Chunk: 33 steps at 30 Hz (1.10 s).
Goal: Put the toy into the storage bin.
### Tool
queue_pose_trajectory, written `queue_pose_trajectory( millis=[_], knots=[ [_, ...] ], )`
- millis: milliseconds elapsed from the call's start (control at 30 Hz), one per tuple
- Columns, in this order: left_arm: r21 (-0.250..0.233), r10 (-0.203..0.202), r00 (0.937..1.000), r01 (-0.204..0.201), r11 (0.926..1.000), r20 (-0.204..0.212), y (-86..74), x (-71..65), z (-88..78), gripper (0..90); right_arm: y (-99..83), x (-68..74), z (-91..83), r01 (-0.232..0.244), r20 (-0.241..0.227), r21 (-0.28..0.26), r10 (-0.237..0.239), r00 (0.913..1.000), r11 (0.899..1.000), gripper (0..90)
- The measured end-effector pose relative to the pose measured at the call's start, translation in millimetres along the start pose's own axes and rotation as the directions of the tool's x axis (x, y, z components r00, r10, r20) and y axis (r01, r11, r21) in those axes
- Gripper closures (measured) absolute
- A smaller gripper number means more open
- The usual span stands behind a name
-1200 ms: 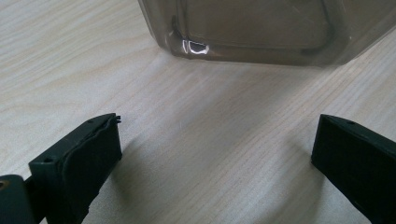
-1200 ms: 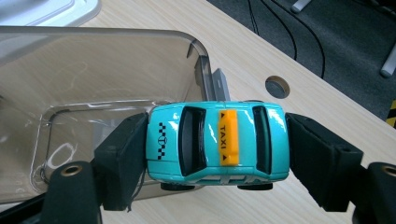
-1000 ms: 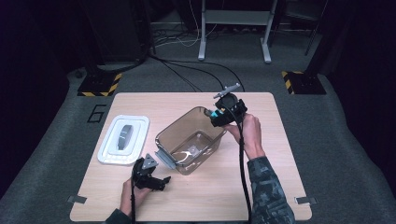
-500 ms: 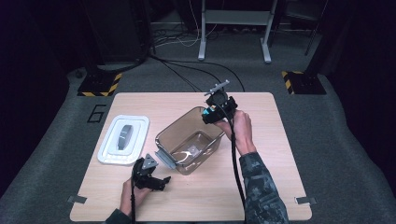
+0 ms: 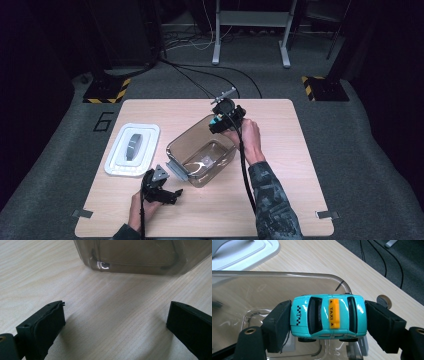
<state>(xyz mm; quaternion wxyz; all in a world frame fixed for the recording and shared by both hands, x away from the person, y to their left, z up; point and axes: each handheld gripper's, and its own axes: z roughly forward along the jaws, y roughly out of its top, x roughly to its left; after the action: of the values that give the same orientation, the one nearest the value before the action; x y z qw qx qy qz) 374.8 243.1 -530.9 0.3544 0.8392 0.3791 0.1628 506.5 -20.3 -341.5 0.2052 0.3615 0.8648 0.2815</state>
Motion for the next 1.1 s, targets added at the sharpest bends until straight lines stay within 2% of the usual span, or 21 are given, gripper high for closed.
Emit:
queue_pose_trajectory(
  millis=[33,100,500,667,833,1067,1100],
  knots=[
    [0.004,0.005,1.0,-0.005,1.0,0.0,0.0,0.3,-0.3,1.4,0.3,-0.5,3.0,0.013,-0.003,-0.004,-0.013,0.9999,1.0,24.3],
    [0.0,-0.007,1.0,0.007,1.0,0.002,-0.1,-0.5,0.1,1.5,0.6,1.3,5.9,-0.01,-0.011,0.015,0.011,0.9999,1.0,24.3],
    [0.003,-0.002,1.0,0.002,1.0,0.003,-0.1,-0.1,-0.2,1.6,1.1,1.2,29.8,-0.028,-0.041,0.029,0.029,0.9987,0.999,24.3],
    [0.003,-0.002,1.0,0.002,1.0,0.003,-0.1,-0.2,-0.2,1.6,0.2,3.4,39.0,-0.055,-0.048,0.052,0.057,0.9972,0.997,24.3],
    [0.003,-0.002,1.0,0.002,1.0,0.003,-0.1,-0.2,-0.2,1.6,-0.7,3.2,48.4,-0.042,-0.057,0.052,0.045,0.9974,0.998,24.3],
    [0.001,-0.001,1.0,0.001,1.0,0.003,-0.1,-0.1,-0.2,1.7,0.6,8.8,58.4,-0.058,-0.065,0.068,0.062,0.996,0.996,24.3],
    [0.001,-0.001,1.0,0.001,1.0,0.003,-0.2,-0.2,-0.1,1.7,0.6,7.9,60.6,-0.045,-0.067,0.063,0.049,0.9965,0.997,24.3]
  ],
)
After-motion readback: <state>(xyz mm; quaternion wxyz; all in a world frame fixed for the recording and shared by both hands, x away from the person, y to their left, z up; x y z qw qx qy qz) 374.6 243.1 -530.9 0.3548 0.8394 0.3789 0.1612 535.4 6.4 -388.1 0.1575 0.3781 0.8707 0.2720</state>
